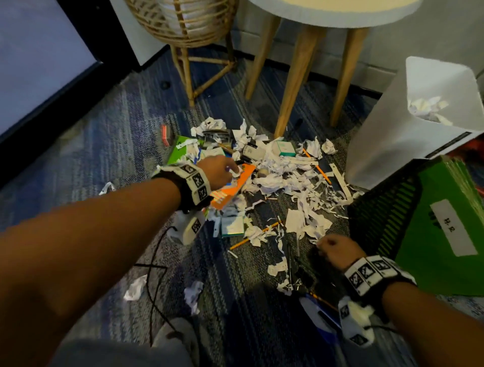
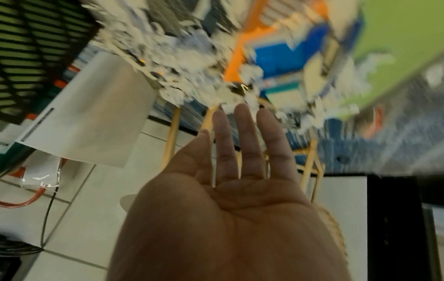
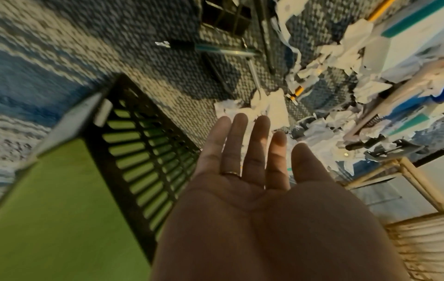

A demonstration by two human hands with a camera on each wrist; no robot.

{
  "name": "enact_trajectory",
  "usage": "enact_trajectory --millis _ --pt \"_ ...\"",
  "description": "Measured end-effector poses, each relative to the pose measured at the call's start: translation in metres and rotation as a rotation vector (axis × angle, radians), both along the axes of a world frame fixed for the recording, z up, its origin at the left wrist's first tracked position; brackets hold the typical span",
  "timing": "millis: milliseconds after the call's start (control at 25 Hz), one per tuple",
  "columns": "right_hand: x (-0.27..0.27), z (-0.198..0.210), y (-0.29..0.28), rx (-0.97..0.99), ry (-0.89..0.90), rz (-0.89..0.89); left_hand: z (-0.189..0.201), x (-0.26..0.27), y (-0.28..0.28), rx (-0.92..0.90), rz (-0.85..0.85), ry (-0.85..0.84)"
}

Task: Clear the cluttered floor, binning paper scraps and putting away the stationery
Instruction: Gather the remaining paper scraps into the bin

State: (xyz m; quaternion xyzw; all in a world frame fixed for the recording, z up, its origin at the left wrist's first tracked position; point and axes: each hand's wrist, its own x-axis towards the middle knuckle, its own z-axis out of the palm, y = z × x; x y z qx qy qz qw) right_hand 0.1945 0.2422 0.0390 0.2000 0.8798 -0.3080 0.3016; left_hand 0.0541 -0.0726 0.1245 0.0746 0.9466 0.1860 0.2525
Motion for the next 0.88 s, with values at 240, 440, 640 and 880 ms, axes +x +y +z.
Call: enact_trajectory --millis 240,440,640,880 --pt "-0.059 0.042 -0.035 0.059 0.055 0.067 0.023 -0.077 -0.106 -0.173 -0.012 0.039" --pt "-0.091 0.117 -0.043 0.233 0.035 0.152 0.017 -0.110 -0.098 -0.131 -0.120 -0.059" --pt "-0.096 0.111 -0.025 0.223 0.089 0.039 0.012 -0.108 -0.018 -0.381 -0.563 0.032" --pt "-0.106 0.063 -0.002 0.110 0.076 0.075 0.026 -0.097 0.055 -0.659 -0.900 0.275"
